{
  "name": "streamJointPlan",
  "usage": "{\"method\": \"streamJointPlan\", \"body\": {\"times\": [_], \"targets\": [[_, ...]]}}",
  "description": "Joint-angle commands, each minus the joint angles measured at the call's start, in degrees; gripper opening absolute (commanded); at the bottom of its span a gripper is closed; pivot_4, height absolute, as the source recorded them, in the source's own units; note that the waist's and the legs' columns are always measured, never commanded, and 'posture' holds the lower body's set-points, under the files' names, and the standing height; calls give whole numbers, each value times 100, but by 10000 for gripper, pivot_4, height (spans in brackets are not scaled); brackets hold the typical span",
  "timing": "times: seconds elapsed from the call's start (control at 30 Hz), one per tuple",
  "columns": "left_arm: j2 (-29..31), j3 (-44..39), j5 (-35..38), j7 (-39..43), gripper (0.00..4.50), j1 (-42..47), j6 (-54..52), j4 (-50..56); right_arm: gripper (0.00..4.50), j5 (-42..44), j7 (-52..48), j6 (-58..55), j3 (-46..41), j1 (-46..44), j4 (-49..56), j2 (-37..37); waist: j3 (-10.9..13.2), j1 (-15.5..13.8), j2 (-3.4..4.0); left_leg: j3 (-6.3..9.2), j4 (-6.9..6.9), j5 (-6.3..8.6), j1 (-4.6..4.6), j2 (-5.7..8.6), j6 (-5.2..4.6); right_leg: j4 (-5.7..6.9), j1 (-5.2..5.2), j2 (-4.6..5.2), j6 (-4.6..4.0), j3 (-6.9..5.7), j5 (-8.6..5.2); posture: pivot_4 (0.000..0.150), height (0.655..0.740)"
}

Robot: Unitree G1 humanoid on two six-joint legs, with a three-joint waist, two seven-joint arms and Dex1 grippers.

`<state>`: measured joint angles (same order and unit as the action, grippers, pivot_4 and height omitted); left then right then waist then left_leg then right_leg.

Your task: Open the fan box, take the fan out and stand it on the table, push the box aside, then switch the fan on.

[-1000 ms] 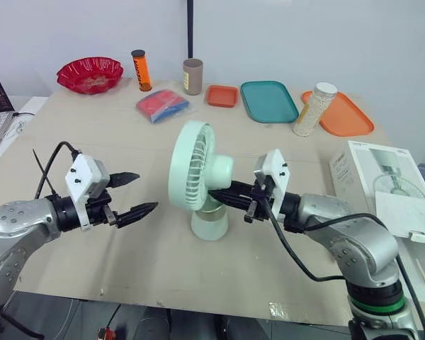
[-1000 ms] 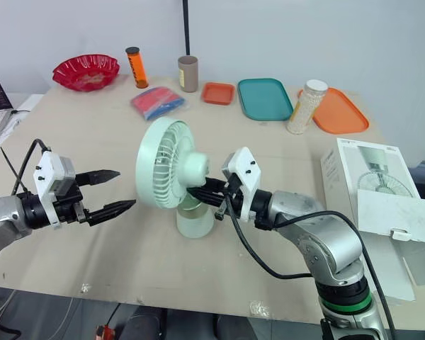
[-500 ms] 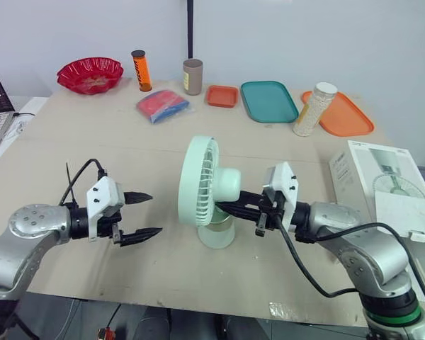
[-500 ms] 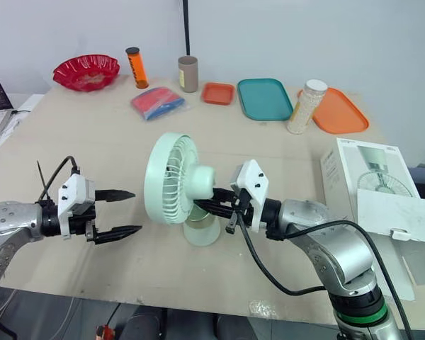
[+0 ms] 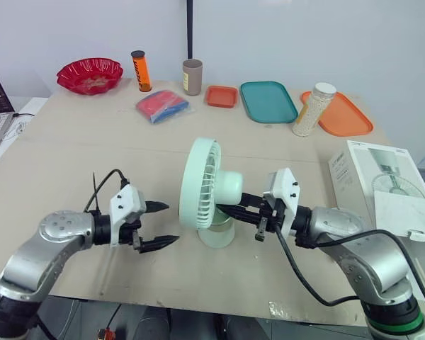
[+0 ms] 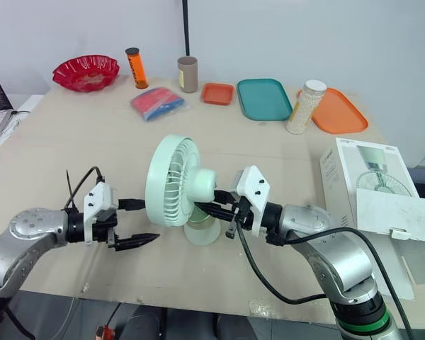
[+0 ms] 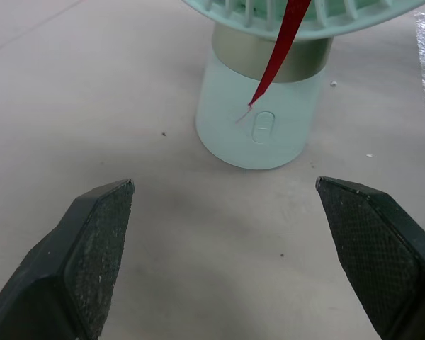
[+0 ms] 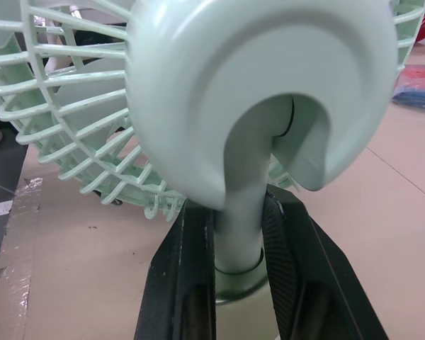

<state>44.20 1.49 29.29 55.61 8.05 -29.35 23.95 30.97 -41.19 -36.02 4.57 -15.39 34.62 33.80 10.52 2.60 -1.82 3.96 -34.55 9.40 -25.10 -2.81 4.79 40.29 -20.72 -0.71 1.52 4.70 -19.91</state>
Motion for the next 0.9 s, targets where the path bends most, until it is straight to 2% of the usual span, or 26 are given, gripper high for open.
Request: {"method": "streamJointPlan", "body": {"times": [0.03,0.07,0.13,0.17,0.23,0.3,0.33,0.47,0.53,0.9], "targets": [[-136,15,168,-418,43795,-220,-361,727,3607,-24,141,95,-77,-23,252,-42,0,0,0,1,0,0,0,0,0,0,0,-1,0,-1,0,1500,7400],[-156,12,180,-480,43795,-233,-430,782,3607,-16,151,82,-73,-44,243,-51,0,0,0,1,0,0,2,-1,0,2,0,-1,0,0,0,1500,7400],[-244,6,215,-649,38471,-277,-555,863,3607,-34,165,82,-67,-64,218,-60,0,-1,0,3,-4,-1,3,-1,0,7,1,-2,-1,-2,0,1500,7400],[-270,30,189,-698,38471,-293,-574,882,3607,-49,164,88,-59,-70,196,-59,-1,-2,1,4,-5,-2,4,0,0,8,1,-2,-1,-2,0,1500,7400],[-393,74,165,-886,29612,-285,-684,891,3607,-66,156,99,-52,-53,169,-49,-1,-2,1,4,-8,-2,7,1,-1,9,8,-2,0,-1,1,1500,7400],[-496,167,85,-996,24235,-250,-691,834,3607,-80,154,113,-49,-40,162,-41,-1,-2,1,5,-9,-3,9,2,-1,9,11,-1,0,-2,0,1500,7400],[-551,244,27,-1032,19451,-211,-684,790,3607,-87,155,115,-46,-39,166,-42,-1,-3,1,5,-9,-2,9,3,-1,9,12,-1,1,-2,0,1500,7400],[-695,394,-41,-1167,5140,-62,-749,728,3607,-99,165,114,-52,-52,153,-59,-1,-4,1,6,-9,-2,10,4,-2,9,13,-1,1,-2,0,1500,7400],[-760,442,-35,-1225,605,42,-818,719,3607,-108,174,120,-58,-52,148,-66,-1,-4,0,7,-11,-3,10,4,-1,9,16,-1,1,-4,0,1500,7400],[-1002,566,118,-1615,605,537,-1454,829,3607,-132,216,86,-70,-27,169,-80,-2,-2,0,10,-13,-3,14,5,-2,9,22,-1,2,-7,0,1500,7400]]}}
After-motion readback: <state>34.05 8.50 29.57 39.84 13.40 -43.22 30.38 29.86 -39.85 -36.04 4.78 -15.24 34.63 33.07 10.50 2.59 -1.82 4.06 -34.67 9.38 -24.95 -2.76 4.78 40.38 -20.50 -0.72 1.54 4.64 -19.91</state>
